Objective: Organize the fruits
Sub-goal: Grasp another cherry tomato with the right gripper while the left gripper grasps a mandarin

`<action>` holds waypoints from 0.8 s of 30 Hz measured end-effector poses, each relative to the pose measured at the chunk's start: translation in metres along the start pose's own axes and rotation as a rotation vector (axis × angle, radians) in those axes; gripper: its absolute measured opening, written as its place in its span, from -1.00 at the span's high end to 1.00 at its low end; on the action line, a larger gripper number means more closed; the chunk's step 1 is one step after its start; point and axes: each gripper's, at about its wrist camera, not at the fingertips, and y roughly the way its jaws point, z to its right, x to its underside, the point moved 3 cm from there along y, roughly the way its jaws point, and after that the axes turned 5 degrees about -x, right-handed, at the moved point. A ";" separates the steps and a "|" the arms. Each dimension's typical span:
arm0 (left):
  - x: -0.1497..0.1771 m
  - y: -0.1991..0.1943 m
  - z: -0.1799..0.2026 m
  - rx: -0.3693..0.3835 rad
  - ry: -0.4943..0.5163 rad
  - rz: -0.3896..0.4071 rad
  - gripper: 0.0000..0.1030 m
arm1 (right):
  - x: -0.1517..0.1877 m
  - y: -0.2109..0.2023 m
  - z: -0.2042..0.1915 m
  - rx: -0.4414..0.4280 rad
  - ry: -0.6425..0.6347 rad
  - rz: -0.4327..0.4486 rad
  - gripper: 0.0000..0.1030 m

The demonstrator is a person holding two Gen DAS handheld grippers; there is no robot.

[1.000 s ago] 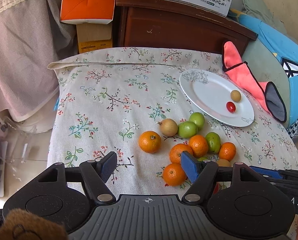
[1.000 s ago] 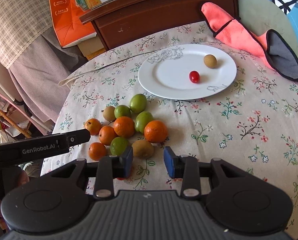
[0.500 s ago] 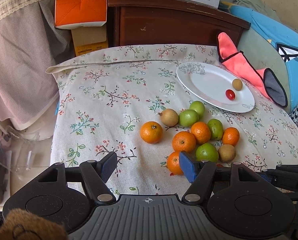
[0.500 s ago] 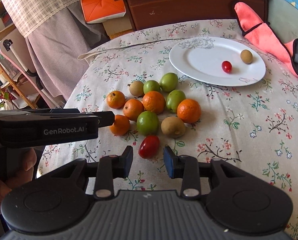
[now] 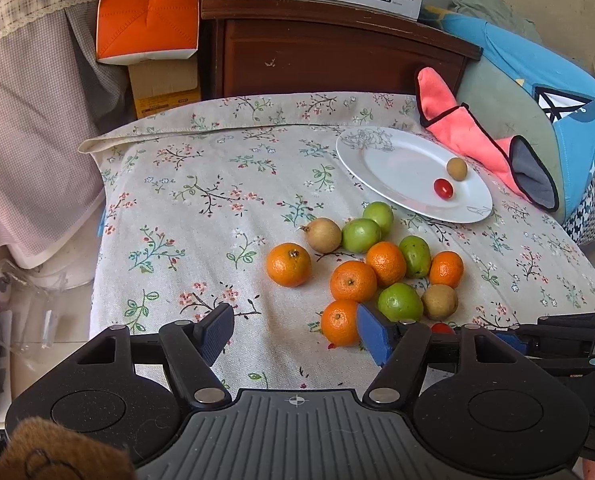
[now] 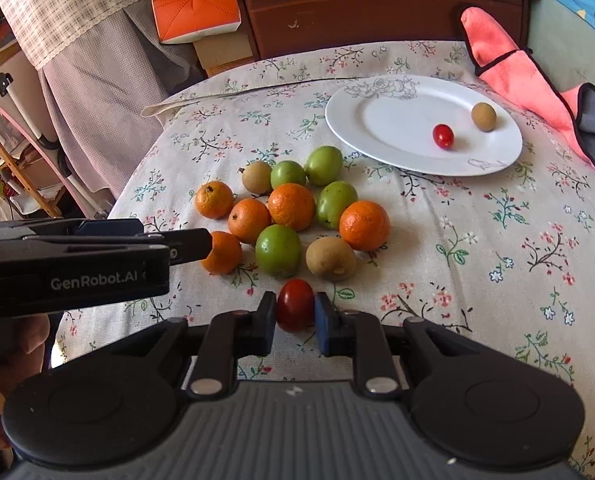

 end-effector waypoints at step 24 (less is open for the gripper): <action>0.009 0.021 0.023 0.046 0.070 -0.011 0.20 | -0.004 -0.019 0.024 0.061 0.129 0.019 0.61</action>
